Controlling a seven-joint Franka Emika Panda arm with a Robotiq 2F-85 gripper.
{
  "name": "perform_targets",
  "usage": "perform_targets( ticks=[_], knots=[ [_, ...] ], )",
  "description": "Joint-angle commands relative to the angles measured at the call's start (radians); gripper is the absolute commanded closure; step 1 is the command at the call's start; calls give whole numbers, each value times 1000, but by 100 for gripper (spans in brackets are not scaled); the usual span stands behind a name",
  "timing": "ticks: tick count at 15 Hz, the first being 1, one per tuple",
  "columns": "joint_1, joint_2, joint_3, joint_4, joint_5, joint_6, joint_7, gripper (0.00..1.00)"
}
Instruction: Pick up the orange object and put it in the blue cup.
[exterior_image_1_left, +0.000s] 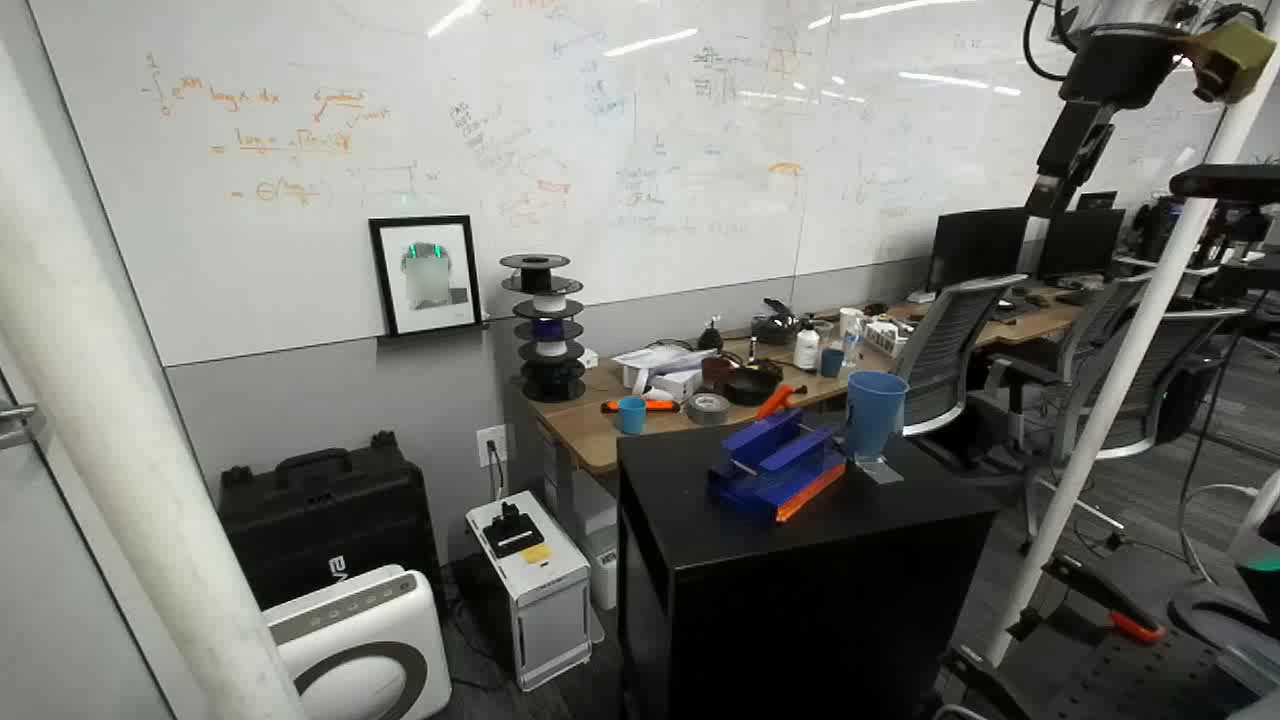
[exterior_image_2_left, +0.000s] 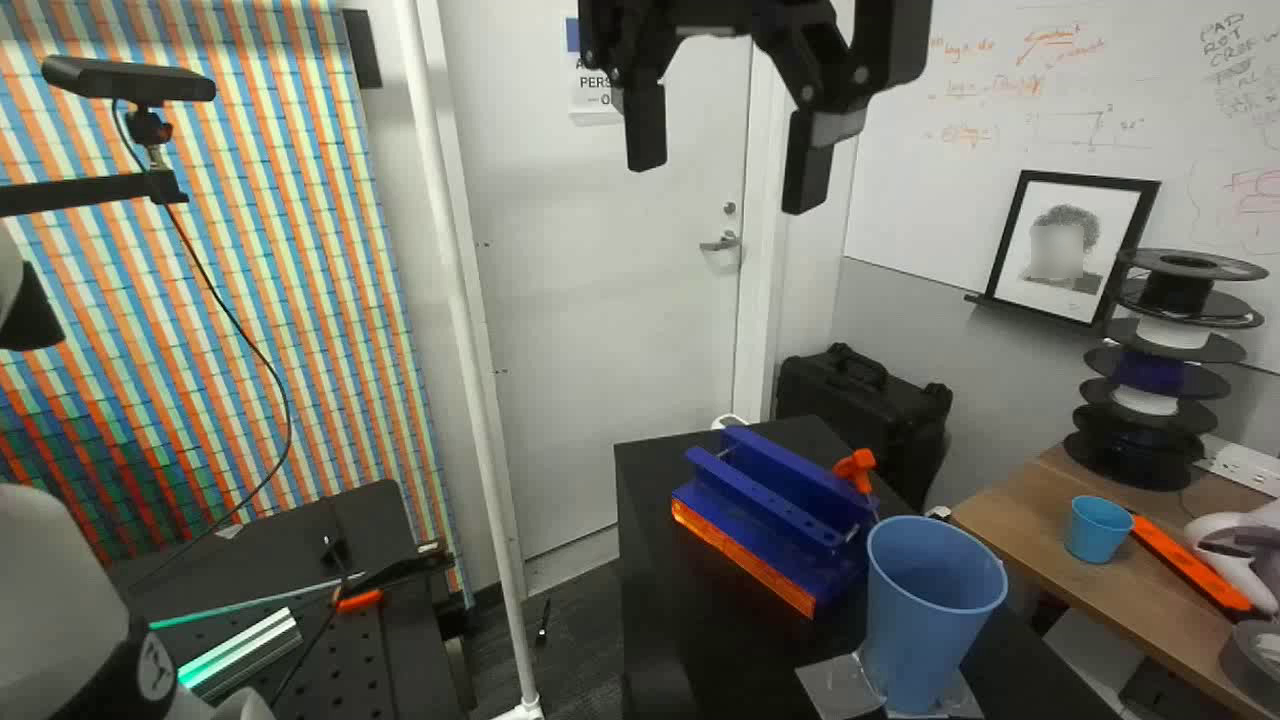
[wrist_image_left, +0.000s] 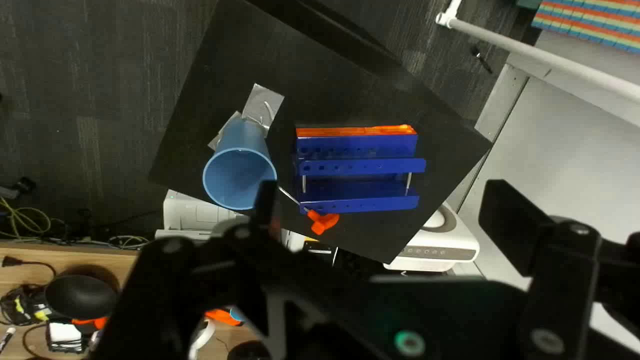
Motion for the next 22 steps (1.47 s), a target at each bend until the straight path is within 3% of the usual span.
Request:
perform_targets(
  ticks=[1,9,12,16,17,18,20,21,22],
  knots=[
    [-12,3,10,7,8,-2,-6,0],
    [-2,14,5,27,8,21,-25,0],
    [51,156,-20,124,11,-33,-154,0],
    [105,384,-48,241,40,-8,-291,0],
    [70,441,-16,272,57,-3,-327,0],
    [109,503,-47,308,55,4,-340,0],
    [113,634,-42,387,61,21,-364,0],
    [48,698,22,432,75,20,-384,0],
    [36,755,41,474,75,20,-387,0]
  ],
)
